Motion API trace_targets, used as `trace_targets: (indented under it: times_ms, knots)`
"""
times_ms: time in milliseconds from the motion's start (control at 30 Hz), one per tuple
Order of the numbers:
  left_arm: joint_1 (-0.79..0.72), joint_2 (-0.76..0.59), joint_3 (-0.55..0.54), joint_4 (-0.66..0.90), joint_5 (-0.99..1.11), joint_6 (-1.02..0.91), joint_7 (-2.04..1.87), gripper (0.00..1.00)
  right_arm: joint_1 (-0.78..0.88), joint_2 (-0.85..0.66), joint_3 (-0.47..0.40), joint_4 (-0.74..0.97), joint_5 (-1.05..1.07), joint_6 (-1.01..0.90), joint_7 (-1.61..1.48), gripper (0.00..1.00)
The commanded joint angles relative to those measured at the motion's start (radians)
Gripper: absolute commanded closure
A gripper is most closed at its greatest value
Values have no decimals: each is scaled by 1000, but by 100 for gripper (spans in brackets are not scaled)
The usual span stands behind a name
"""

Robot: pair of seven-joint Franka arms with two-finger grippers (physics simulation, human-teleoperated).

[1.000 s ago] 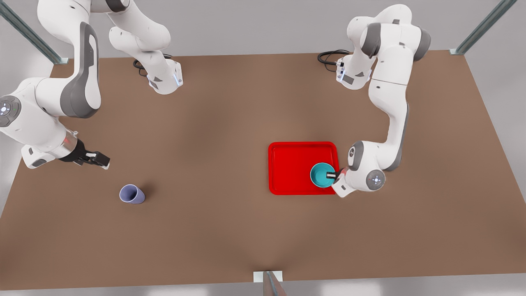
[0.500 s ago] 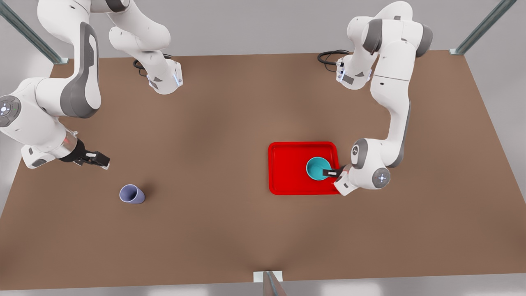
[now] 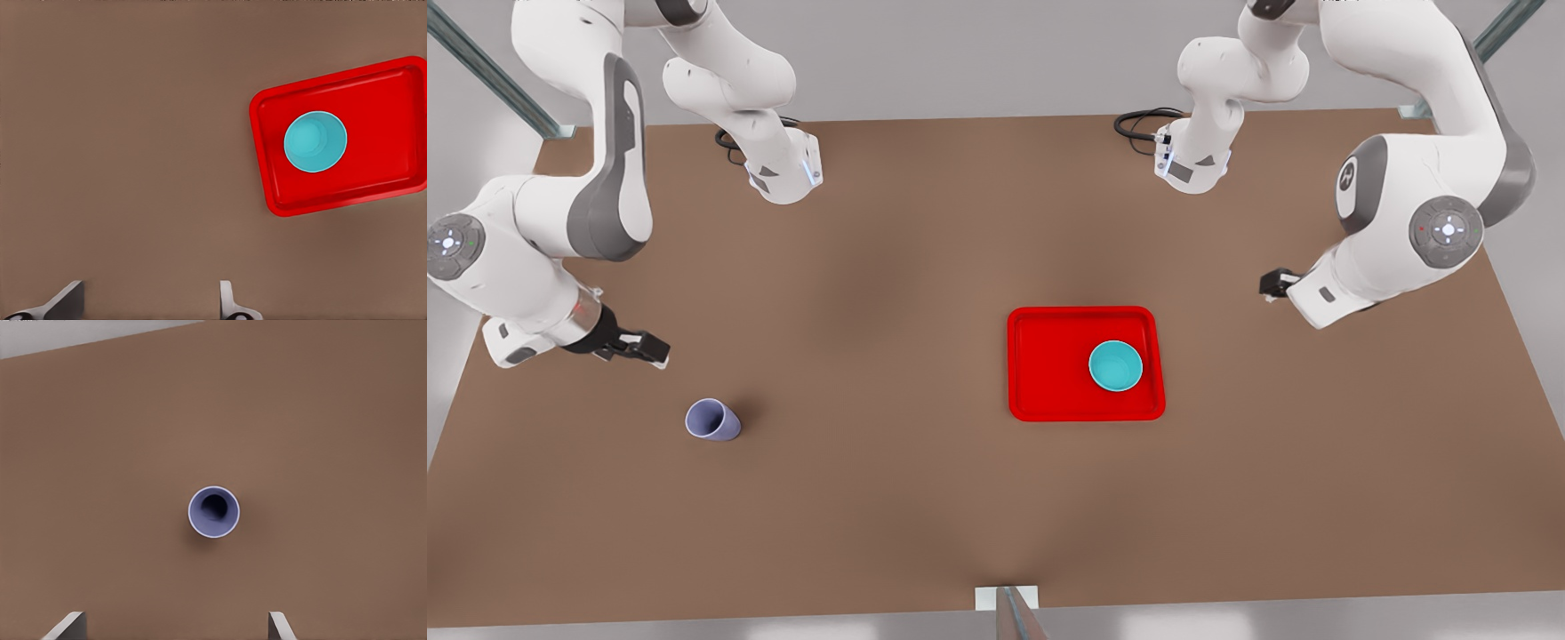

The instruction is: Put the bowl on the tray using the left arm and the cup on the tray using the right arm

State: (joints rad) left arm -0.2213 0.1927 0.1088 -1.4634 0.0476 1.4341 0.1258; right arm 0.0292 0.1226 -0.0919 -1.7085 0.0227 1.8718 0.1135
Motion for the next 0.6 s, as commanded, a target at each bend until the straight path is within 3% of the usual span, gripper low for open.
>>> trace_targets:
  times_ms: [0,300,567]
  knots:
    - [0,-2,0,0,14,-1,0,0,0,-3,0,-14,-1,12,0,0]
    - [7,1,58,29,-54,-18,6,0,-20,20,-5,-313,0,345,-18,0]
    - [7,10,60,23,-54,-24,6,0,-43,135,-8,-275,23,402,-117,0]
